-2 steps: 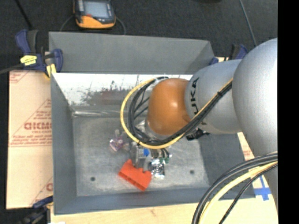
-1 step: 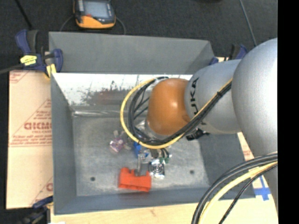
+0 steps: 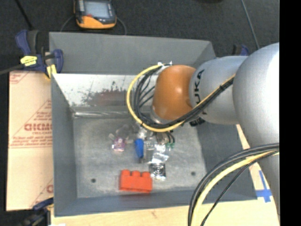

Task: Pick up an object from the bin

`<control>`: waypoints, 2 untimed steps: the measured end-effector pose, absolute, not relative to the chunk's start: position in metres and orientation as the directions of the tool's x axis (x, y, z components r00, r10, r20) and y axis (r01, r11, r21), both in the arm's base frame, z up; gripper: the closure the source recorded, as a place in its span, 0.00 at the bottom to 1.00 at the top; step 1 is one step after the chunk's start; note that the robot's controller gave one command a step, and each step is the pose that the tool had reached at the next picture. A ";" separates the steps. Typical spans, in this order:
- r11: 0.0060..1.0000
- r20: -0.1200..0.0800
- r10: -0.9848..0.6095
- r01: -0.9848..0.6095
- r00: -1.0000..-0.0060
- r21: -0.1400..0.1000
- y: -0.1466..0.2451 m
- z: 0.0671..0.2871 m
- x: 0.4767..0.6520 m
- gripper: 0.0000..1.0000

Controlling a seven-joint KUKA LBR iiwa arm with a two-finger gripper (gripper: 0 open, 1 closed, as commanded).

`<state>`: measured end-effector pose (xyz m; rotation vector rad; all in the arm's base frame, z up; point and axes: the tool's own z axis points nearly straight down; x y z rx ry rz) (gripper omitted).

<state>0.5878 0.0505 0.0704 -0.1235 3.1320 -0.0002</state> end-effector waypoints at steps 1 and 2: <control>0.997 -0.007 -0.076 -0.076 -0.997 0.001 0.052 0.072 0.587 1.00; 0.987 -0.011 -0.163 -0.163 -0.986 -0.001 0.074 0.226 0.550 1.00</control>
Offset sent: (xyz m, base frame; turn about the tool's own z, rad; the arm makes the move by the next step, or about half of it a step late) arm 0.0000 0.0000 0.0000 0.0000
